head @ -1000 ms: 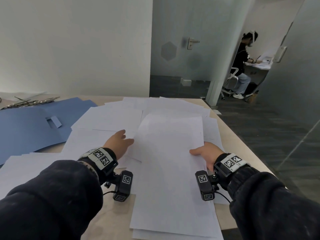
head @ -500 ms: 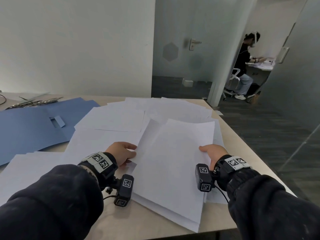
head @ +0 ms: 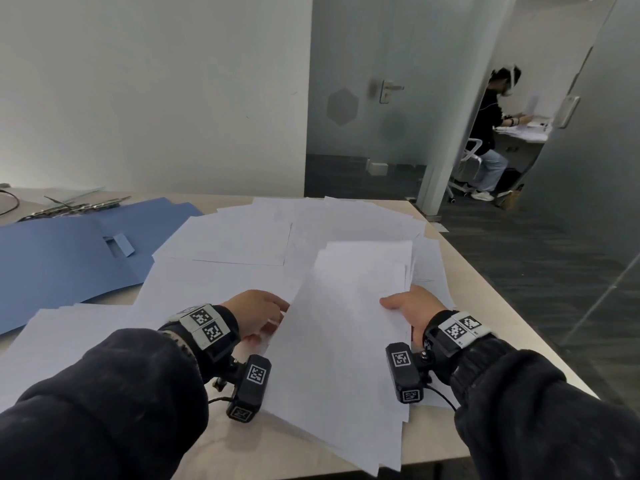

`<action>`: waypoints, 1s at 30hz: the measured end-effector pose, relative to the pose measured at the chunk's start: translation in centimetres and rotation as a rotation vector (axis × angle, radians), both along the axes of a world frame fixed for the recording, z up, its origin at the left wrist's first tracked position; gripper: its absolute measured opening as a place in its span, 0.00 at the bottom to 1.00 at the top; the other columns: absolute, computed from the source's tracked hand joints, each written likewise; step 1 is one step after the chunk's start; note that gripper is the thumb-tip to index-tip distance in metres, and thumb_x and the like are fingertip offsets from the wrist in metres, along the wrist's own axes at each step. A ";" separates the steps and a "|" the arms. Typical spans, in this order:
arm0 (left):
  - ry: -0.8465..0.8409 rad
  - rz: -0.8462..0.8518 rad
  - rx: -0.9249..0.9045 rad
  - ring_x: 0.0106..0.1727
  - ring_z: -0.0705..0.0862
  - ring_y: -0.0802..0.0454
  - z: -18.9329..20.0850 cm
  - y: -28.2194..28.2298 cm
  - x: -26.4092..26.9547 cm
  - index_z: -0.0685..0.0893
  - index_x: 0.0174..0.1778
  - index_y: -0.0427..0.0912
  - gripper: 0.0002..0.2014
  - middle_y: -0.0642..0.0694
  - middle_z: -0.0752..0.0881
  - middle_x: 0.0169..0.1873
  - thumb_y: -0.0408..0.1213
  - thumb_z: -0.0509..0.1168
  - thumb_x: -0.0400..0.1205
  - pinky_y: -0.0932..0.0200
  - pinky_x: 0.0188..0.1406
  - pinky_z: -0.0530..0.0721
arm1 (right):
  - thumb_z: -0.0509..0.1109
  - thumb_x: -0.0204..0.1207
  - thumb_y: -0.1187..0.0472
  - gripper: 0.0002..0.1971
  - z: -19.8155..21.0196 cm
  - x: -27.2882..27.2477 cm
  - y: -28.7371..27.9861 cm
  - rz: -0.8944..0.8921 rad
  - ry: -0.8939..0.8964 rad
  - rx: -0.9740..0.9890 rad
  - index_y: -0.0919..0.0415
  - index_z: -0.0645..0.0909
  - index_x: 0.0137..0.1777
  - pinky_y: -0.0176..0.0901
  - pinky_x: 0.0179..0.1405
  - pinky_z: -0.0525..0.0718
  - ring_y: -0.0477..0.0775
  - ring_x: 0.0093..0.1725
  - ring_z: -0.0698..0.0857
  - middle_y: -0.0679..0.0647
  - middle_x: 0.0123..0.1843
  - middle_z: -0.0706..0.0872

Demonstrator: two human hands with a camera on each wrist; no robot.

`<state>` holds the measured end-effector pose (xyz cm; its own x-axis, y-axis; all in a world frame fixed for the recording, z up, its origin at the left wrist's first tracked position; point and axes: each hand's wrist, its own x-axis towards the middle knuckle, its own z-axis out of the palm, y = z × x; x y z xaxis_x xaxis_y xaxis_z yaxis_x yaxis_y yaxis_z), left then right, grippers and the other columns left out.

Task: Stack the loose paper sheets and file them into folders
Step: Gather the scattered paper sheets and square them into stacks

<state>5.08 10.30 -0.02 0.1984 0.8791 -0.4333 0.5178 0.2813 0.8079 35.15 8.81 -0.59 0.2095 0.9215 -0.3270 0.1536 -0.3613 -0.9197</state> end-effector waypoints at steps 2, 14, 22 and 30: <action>-0.013 0.089 0.116 0.53 0.86 0.50 0.0 0.4 0.0 0.83 0.72 0.45 0.18 0.49 0.87 0.59 0.35 0.67 0.85 0.56 0.39 0.82 | 0.73 0.80 0.70 0.07 1.1 -0.4 -0.2 0.029 0.028 0.140 0.59 0.87 0.51 0.67 0.65 0.84 0.68 0.56 0.90 0.64 0.56 0.91; -0.741 0.264 0.424 0.48 0.92 0.42 5.7 0.0 0.9 0.89 0.55 0.39 0.06 0.40 0.94 0.48 0.30 0.67 0.86 0.53 0.44 0.90 | 0.73 0.79 0.70 0.11 8.8 -2.8 -1.6 0.086 0.314 0.577 0.57 0.88 0.58 0.52 0.56 0.89 0.59 0.57 0.92 0.57 0.57 0.93; -0.773 0.196 0.556 0.54 0.92 0.44 6.7 -0.3 1.0 0.88 0.63 0.43 0.13 0.42 0.93 0.56 0.35 0.72 0.82 0.53 0.50 0.88 | 0.74 0.78 0.69 0.09 7.7 -2.7 -2.3 0.074 0.232 0.584 0.59 0.89 0.55 0.50 0.56 0.89 0.59 0.56 0.92 0.57 0.55 0.93; -0.595 0.174 0.338 0.59 0.90 0.42 2.9 -1.0 1.3 0.85 0.63 0.44 0.24 0.47 0.93 0.54 0.33 0.71 0.69 0.50 0.53 0.86 | 0.81 0.73 0.50 0.18 3.1 -2.2 -1.7 0.060 -0.072 0.403 0.59 0.88 0.59 0.52 0.64 0.86 0.52 0.55 0.92 0.51 0.52 0.94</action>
<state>6.37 9.31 2.85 0.1608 0.9870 0.0077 -0.0687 0.0035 0.9976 32.90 7.07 2.55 0.1603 0.9842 0.0756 0.2327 0.0367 -0.9718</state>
